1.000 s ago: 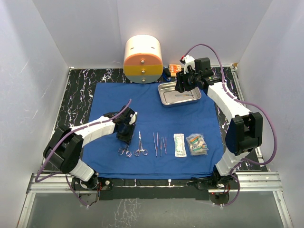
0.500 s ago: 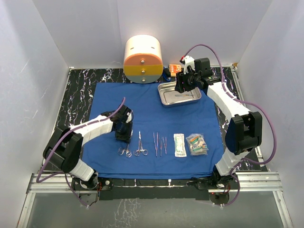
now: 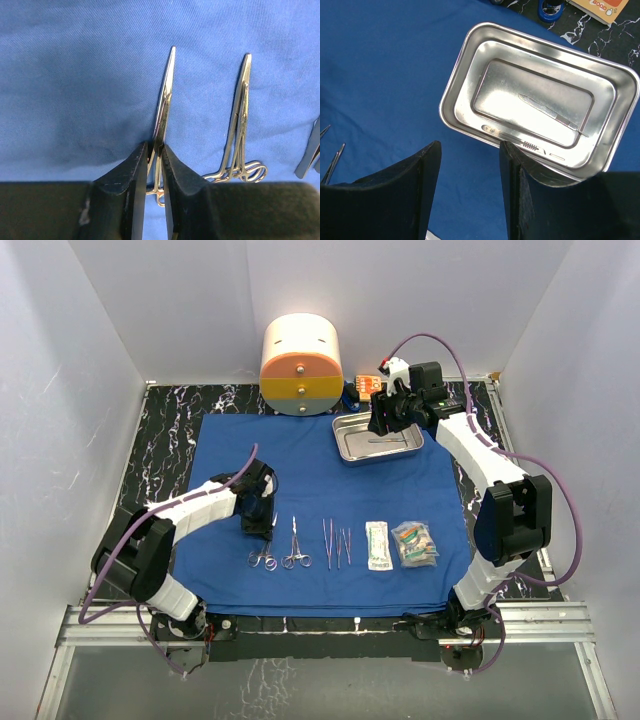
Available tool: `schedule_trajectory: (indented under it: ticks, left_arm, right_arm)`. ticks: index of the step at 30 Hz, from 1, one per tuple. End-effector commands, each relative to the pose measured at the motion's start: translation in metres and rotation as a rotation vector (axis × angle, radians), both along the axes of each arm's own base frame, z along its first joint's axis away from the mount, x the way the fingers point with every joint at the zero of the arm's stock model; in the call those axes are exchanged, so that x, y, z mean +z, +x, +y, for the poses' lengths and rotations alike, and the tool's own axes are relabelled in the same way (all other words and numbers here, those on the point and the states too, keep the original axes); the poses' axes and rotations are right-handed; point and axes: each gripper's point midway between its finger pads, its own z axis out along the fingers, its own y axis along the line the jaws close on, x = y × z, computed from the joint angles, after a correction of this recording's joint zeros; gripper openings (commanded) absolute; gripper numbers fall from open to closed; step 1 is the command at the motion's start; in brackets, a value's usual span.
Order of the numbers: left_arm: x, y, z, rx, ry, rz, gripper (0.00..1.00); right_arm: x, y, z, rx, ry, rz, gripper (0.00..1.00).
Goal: Open and lay out the surgical kit
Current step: Adjust the medical item in the surgical kit.
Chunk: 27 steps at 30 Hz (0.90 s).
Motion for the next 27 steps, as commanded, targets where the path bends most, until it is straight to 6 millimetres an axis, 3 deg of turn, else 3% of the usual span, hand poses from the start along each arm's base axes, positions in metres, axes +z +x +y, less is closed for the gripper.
schedule_trajectory:
  ticks: [1, 24, 27]
  left_arm:
    - [-0.0032, -0.0033, -0.0040, 0.036, -0.014, 0.041, 0.15]
    - [-0.0019, -0.0026, -0.0029, 0.130, -0.041, 0.078, 0.15]
    - [0.0007, 0.0015, -0.0042, 0.123, -0.045, 0.063, 0.21]
  right_arm:
    - [0.0095, 0.0076, 0.0017, 0.013, 0.007, -0.042, 0.48]
    - [0.0062, 0.0089, 0.0015, 0.012, 0.003, -0.035, 0.48]
    - [0.0064, 0.0091, 0.0011, 0.011, 0.002, -0.036, 0.48]
